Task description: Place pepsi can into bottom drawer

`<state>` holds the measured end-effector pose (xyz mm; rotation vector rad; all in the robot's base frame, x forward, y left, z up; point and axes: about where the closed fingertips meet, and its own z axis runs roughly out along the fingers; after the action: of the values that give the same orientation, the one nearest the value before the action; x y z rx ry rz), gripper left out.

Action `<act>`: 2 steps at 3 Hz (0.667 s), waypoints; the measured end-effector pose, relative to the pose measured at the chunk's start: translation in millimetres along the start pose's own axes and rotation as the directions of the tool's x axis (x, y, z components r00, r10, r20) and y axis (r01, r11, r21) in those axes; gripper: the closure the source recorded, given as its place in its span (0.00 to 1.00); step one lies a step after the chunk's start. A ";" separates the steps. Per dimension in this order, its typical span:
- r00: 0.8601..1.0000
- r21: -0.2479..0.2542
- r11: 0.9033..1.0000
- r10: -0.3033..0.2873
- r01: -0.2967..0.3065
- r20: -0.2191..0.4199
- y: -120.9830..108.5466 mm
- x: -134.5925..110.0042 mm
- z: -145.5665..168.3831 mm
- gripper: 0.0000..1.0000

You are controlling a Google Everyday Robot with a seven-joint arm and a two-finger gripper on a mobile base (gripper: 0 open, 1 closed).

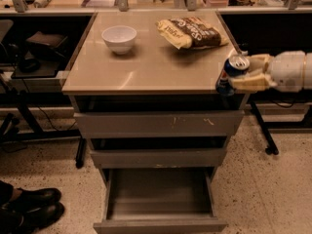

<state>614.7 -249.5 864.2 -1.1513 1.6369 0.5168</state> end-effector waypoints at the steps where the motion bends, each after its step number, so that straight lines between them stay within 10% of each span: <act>1: 1.000 0.000 1.000 0.001 -0.001 0.000 0.6 -2.5 -1.7 1.00; 2: 1.000 -0.001 1.000 0.005 -0.005 -0.005 3.0 1.4 -1.4 1.00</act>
Offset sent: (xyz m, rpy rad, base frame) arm -0.0647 -0.0166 -0.2329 -0.0832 0.1660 -0.0580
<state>611.4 -249.8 862.8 -1.1505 1.6445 0.5185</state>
